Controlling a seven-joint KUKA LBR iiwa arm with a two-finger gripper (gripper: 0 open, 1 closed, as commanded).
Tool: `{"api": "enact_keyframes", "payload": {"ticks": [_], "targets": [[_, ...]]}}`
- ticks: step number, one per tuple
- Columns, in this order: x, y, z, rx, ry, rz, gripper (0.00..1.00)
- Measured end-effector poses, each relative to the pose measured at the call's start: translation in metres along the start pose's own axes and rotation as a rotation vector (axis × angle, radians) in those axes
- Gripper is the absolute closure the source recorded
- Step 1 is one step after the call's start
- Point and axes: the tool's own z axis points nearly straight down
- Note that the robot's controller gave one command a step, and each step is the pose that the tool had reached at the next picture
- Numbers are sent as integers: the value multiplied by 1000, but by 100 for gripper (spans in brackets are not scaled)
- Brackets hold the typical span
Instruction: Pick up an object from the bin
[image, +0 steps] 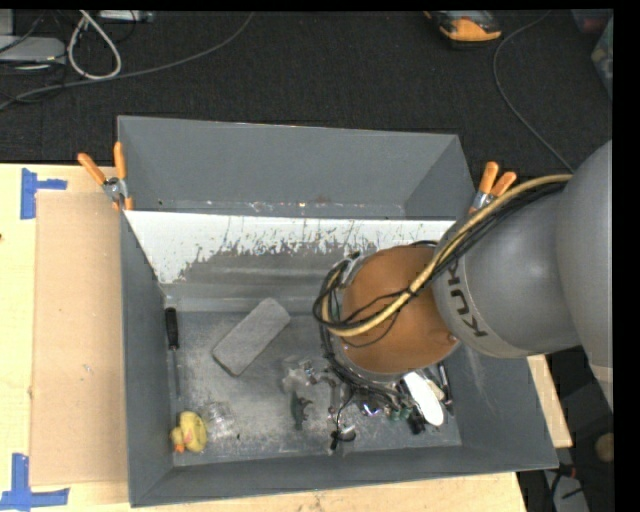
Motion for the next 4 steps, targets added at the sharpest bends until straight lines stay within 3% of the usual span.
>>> {"api": "enact_keyframes", "payload": {"ticks": [1, 2, 3, 4], "targets": [[-56, -4, -4, -1, -2, -381, 0], [-50, 6, 26, -4, 4, -592, 0], [-45, 17, 25, 0, -7, -767, 100], [-45, 17, 25, 0, -7, -766, 100]]}}
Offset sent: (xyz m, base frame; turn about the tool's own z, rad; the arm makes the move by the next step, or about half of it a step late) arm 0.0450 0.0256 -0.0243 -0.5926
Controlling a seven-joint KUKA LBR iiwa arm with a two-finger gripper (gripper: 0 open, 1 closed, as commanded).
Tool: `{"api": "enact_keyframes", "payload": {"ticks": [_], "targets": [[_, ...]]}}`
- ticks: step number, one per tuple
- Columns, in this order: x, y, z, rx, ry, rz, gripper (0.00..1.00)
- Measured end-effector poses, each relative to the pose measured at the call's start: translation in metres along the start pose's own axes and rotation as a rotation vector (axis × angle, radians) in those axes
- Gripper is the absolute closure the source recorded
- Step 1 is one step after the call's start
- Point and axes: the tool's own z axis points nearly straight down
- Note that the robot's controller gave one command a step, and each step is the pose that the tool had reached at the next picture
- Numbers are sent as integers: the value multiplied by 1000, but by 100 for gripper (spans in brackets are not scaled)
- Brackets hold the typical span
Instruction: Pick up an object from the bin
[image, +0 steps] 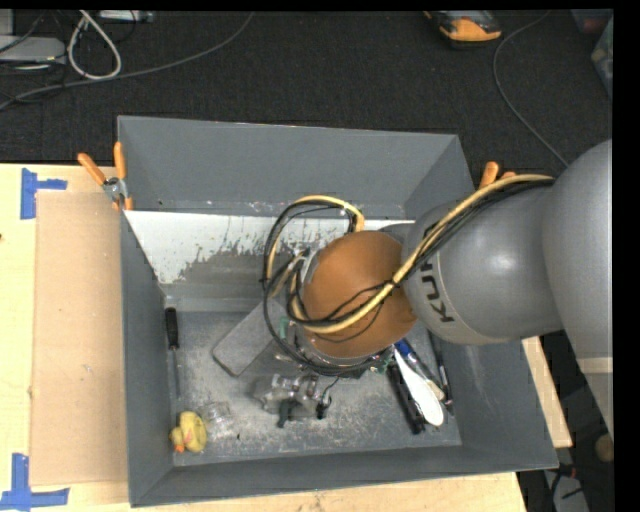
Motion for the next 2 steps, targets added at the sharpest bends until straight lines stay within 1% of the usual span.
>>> {"api": "enact_keyframes", "payload": {"ticks": [1, 2], "targets": [[1, 3, -14, -8, 5, 1, 100], [-1, 1, -51, -2, 1, 0, 100]]}}
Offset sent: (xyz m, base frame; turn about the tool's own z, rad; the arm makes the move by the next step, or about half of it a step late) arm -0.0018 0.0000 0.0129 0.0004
